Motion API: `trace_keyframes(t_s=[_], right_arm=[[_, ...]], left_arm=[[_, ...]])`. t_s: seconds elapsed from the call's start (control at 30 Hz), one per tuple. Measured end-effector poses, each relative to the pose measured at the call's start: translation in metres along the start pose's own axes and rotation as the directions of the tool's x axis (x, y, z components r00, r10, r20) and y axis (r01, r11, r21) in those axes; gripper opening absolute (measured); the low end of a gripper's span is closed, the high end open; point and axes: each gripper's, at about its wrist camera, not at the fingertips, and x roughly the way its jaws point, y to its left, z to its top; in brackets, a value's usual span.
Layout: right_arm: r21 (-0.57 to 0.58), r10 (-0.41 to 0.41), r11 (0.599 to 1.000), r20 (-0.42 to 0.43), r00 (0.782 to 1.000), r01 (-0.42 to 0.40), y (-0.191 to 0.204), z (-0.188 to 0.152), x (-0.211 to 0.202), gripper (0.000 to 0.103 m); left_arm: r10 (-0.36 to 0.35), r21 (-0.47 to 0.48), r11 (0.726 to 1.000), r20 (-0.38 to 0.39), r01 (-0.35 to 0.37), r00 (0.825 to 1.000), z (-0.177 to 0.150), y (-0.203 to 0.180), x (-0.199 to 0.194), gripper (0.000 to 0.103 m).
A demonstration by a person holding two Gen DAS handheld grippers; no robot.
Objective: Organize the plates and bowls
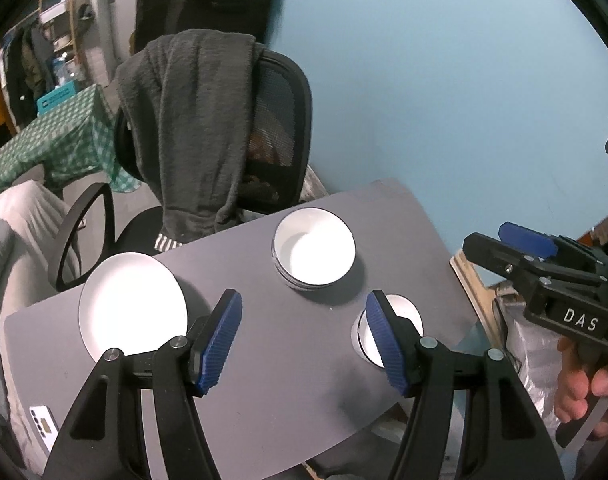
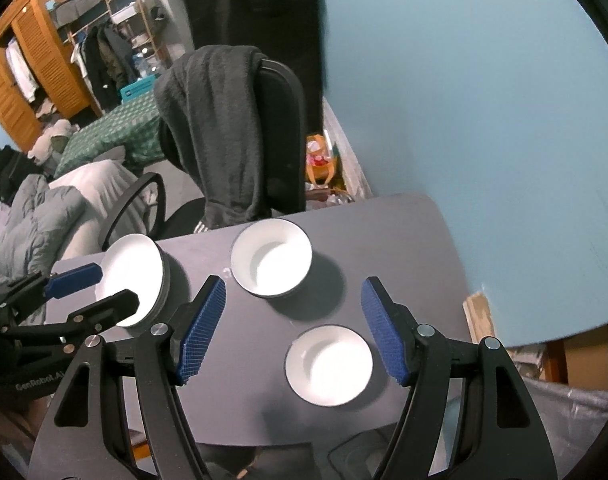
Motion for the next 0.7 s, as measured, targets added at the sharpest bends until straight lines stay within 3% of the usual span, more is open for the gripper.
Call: trace_keyframes(t_s=[0.37,0.7], right_arm=[[0.069,-0.056,0.996,-0.028,0.998,0.058,-0.029,-0.022,-0.001,0.070],[0.127,-0.105,0.986,-0.059,0.993,0.112,-0.062,-0.041,0.003,0.070]], left_arm=[[-0.027,0.076,0.997,-0.036,0.029,0.999,-0.002,-0.018,0.013,0.066],[-0.087,0.157,0.982,-0.138,0.108,0.987,-0.007,-0.055,0.056,0.066]])
